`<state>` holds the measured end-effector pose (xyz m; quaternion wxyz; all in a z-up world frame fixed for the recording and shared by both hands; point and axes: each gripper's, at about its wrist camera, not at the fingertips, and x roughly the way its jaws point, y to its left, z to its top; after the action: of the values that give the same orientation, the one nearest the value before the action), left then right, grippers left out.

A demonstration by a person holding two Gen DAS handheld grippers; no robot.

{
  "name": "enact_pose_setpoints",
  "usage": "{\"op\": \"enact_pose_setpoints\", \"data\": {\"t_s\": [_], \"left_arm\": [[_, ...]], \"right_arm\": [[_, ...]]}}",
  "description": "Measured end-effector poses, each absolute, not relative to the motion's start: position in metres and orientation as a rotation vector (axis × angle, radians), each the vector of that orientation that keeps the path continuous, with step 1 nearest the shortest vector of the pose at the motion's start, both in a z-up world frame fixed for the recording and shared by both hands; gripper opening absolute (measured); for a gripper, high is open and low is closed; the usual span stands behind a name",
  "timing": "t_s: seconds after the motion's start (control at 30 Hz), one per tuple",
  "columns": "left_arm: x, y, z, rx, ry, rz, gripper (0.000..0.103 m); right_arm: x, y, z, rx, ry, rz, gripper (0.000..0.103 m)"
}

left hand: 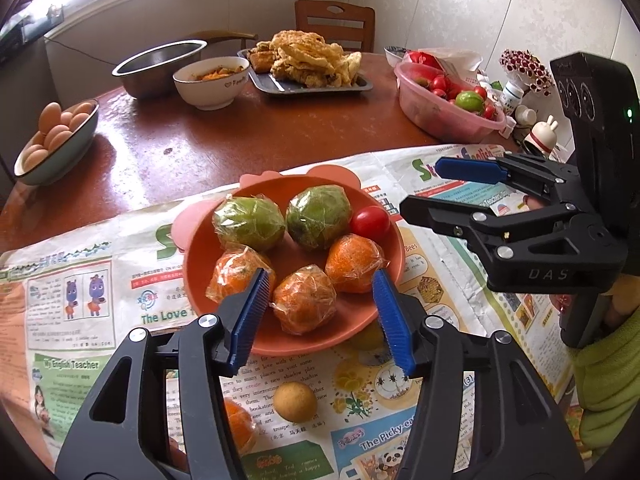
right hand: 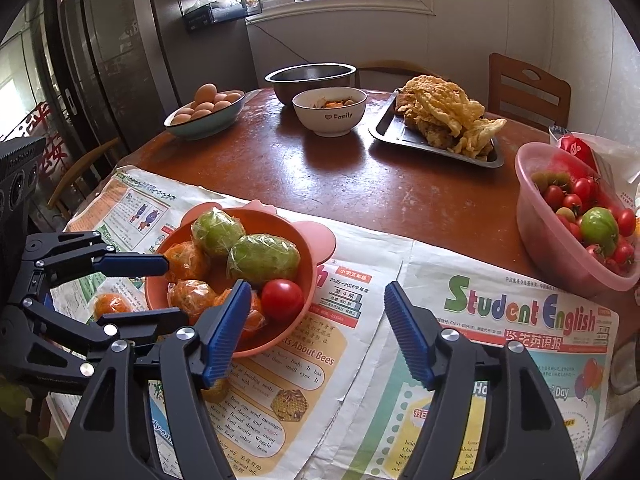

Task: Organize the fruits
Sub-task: 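Withdraw both tools from the plate toward the remaining fruits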

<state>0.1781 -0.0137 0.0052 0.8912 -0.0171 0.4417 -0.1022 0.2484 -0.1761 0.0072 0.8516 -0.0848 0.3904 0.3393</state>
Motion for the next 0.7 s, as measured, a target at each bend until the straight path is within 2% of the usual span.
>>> {"op": "enact_pose_setpoints", "data": {"t_s": [0.13,0.2,0.27,0.4,0.7], "left_arm": [[0.176,-0.008,0.011,-0.051,0.906,-0.199,0.053],[0.176,-0.005,0.014,-0.056,0.899,-0.192,0.061],[0.173,-0.002,0.019,-0.062,0.885,-0.186,0.063],[0.17,0.004,0.027,-0.075,0.863,-0.16,0.074],[0.163,0.013,0.04,-0.089,0.83,-0.122,0.088]], "right_arm": [[0.245,-0.177,0.01,-0.177,0.813,0.712,0.074],[0.244,-0.177,0.012,-0.179,0.809,0.708,0.075],[0.243,-0.177,0.013,-0.177,0.806,0.707,0.078],[0.24,-0.179,0.017,-0.175,0.795,0.698,0.082],[0.232,-0.179,0.027,-0.183,0.767,0.689,0.087]]}}
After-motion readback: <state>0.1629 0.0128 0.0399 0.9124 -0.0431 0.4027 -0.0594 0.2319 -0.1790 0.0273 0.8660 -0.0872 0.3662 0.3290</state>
